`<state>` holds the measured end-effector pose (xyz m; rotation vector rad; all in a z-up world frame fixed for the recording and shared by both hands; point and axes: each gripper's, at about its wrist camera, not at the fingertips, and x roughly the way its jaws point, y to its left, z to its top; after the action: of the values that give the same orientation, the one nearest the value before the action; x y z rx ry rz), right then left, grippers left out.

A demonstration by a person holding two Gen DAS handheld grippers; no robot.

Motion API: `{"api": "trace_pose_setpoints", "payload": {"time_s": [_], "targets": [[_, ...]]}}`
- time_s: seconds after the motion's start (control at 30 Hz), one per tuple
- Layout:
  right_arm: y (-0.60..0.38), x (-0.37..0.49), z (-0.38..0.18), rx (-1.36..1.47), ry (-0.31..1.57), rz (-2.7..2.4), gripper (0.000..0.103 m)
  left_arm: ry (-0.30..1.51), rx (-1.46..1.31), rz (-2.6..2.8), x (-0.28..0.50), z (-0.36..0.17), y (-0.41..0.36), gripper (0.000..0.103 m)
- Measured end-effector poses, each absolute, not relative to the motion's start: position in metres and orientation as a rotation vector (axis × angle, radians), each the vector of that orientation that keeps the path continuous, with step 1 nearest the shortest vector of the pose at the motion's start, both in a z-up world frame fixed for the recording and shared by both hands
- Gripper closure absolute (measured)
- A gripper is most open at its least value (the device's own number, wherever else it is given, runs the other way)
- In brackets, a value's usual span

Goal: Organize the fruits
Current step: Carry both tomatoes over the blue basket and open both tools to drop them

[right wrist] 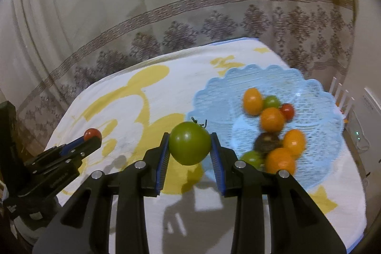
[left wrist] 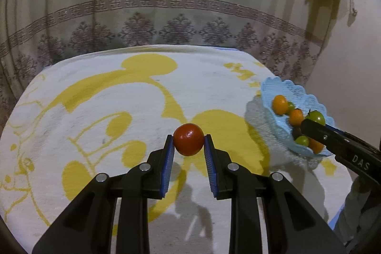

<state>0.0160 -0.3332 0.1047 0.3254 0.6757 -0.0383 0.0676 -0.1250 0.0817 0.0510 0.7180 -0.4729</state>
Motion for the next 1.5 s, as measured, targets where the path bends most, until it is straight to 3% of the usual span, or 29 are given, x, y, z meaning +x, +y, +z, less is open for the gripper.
{"api": "trace_pose_setpoints", "payload": {"time_s": [0.53,1.23,1.27,1.33,1.5], "targets": [[-0.404,-0.008,0.097,0.428,0.646,-0.147,0.069,0.713,0.083,-0.673,0.061,0.1,-0.196,0.077],[-0.429,-0.008,0.089,0.44,0.636,-0.219,0.069,0.742,0.167,-0.77,0.061,0.083,-0.271,0.076],[-0.43,-0.008,0.089,0.44,0.636,-0.22,0.069,0.748,0.168,-0.767,0.062,0.082,-0.271,0.076],[-0.431,-0.008,0.089,0.442,0.635,-0.223,0.069,0.747,0.165,-0.756,0.063,0.08,-0.271,0.064],[-0.43,-0.008,0.089,0.445,0.637,-0.223,0.068,0.734,0.167,-0.745,0.063,0.081,-0.268,0.062]]}}
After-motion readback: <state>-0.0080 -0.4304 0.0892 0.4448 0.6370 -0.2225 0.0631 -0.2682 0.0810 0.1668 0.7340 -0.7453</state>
